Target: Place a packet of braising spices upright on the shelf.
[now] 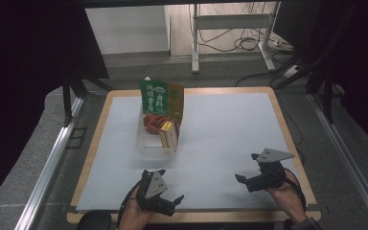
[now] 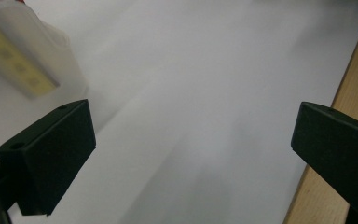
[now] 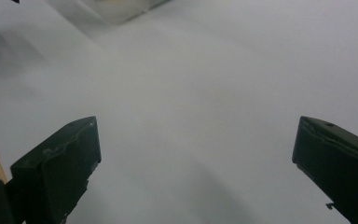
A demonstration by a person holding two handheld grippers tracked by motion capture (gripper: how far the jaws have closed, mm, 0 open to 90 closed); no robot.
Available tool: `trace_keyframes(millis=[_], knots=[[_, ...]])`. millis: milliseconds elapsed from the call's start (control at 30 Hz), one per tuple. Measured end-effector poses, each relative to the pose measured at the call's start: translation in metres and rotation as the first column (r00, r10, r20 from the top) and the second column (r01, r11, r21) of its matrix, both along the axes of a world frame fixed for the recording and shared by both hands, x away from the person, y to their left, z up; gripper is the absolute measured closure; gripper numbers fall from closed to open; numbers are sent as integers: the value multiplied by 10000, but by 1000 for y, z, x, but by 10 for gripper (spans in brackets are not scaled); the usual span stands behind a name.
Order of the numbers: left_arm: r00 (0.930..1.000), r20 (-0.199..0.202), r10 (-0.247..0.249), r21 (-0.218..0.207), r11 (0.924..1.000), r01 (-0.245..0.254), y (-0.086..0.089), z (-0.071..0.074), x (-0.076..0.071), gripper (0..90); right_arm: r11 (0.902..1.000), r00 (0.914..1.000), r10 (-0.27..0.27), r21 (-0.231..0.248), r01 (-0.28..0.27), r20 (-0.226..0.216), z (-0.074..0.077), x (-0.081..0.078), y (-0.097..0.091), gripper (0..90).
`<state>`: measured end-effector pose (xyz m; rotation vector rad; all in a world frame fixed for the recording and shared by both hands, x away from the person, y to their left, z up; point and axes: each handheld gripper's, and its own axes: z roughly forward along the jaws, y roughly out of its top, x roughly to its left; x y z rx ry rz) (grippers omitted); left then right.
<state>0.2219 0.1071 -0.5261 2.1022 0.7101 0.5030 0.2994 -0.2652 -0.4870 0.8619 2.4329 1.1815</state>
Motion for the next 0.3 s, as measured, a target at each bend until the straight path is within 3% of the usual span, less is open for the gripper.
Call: trace_keyframes(millis=[133,300], knots=[[10000,8,21,153,9999,-21,-1,-1,0,0,9991,9999,-103,-411,99,-98,-7,1,-2,8],[9999,-59,145,139,9998,-144,0,0,1,0,9991,9992,-75,-412,59,-390,-13,4,-3,8]])
